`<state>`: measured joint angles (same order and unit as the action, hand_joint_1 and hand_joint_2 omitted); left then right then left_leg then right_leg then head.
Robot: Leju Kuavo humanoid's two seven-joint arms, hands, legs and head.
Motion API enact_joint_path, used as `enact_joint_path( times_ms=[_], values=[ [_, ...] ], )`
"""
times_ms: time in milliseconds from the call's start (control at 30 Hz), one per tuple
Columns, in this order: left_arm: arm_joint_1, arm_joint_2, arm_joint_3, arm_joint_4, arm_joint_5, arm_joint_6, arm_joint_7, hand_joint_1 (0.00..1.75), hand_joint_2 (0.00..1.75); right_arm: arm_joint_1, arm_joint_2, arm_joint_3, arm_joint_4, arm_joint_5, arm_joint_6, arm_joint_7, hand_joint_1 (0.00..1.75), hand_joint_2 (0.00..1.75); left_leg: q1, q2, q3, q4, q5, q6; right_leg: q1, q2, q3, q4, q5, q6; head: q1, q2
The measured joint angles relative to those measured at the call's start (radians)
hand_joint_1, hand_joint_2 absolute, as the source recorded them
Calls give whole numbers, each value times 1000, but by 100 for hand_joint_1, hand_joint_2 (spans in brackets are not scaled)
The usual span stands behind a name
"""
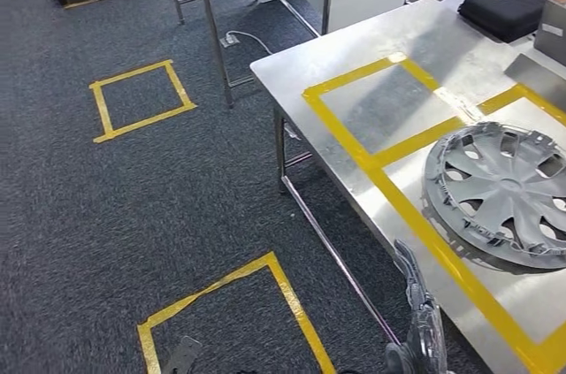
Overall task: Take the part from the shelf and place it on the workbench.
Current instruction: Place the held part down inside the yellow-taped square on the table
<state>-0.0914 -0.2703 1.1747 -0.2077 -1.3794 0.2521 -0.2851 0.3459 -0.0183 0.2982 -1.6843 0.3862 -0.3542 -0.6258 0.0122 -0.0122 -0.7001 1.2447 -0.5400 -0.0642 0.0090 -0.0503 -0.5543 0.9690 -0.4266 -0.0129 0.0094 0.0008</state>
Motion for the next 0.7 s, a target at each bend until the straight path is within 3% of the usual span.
enact_joint_path(
  times_ms=[67, 100, 133, 200, 267, 300, 367, 433, 467, 500, 533, 600, 667, 700],
  values=[
    [-1, -8, 0, 1, 2, 0, -3, 0, 0, -4, 9, -9, 11, 4, -2, 1, 0, 0, 12, 18, 62, -41, 53, -15, -2, -27, -34, 11, 18, 8, 0, 0],
    [-2, -10, 0, 1, 4, 0, -5, 0, 0, -3, 13, -14, 15, 5, -2, 0, 0, 0, 17, 42, 118, -100, 65, -22, -2, -37, -51, 20, 25, 14, -1, 0],
    [-5, -12, 0, 1, 6, 2, -9, 0, 0, -2, 16, -19, 16, 6, -2, 0, 0, 0, 18, 64, 172, -169, 58, -23, -2, -48, -65, 34, 28, 20, -1, 0],
    [-11, -16, 1, 1, 9, 6, -16, 0, 0, 0, 21, -31, 18, 7, 0, -2, 0, 0, 13, 86, 232, -258, 33, -7, -4, -72, -83, 57, 38, 34, -1, 0],
    [-8, -19, 1, 1, 12, 9, -21, 0, 0, 0, 25, -39, 19, 9, 4, -4, 0, 0, 6, 68, 221, -268, 34, 20, -14, -87, -87, 64, 47, 45, 0, 0],
    [-5, -19, 1, 1, 13, 10, -22, 0, 0, 0, 26, -41, 20, 10, 6, -5, 0, 0, 5, 58, 212, -267, 41, 30, -19, -71, -91, 72, 36, 50, 1, 0],
    [-3, -19, 3, 1, 18, 11, -23, 0, 0, 4, 28, -46, 22, 14, 10, -6, 0, 0, 4, 37, 191, -267, 59, 49, -26, -10, -114, 140, -35, 59, 2, 0],
    [-6, -20, 4, 1, 24, 9, -24, 0, 0, 7, 30, -51, 24, 19, 12, -6, 0, 0, -1, 12, 165, -267, 80, 59, -24, 37, -149, 268, -123, 59, 3, 0],
    [-7, -21, 4, 1, 27, 8, -25, 0, 0, 7, 30, -51, 26, 21, 12, -6, 0, 0, -3, -1, 152, -267, 91, 61, -22, 44, -159, 320, -144, 57, 3, 0],
    [-6, -22, 4, 1, 28, 7, -25, 0, 0, 7, 30, -52, 27, 22, 12, -6, 0, 0, -6, -14, 140, -266, 101, 62, -19, 47, -155, 342, -143, 53, 2, 0],
    [-4, -22, 4, 1, 29, 7, -25, 0, 0, 7, 30, -52, 29, 23, 13, -6, 0, 0, -8, -28, 129, -266, 111, 62, -16, 51, -133, 324, -127, 47, 2, 0],
    [-3, -23, 4, 1, 28, 8, -25, 0, 0, 8, 31, -55, 30, 25, 15, -6, 0, 0, -9, -56, 110, -265, 128, 58, -11, 82, -38, 192, -90, 32, 2, 0],
    [-4, -25, 4, 1, 27, 10, -27, 0, 0, 8, 33, -59, 30, 26, 19, -6, 0, 0, -9, -80, 98, -265, 142, 51, -11, 127, 44, 66, -81, 26, 1, 0],
    [-5, -26, 4, 1, 27, 11, -28, 0, 0, 9, 33, -61, 30, 26, 20, -7, 0, 0, -8, -89, 95, -265, 147, 46, -10, 139, 59, 38, -86, 27, 1, 0]
  ],
)
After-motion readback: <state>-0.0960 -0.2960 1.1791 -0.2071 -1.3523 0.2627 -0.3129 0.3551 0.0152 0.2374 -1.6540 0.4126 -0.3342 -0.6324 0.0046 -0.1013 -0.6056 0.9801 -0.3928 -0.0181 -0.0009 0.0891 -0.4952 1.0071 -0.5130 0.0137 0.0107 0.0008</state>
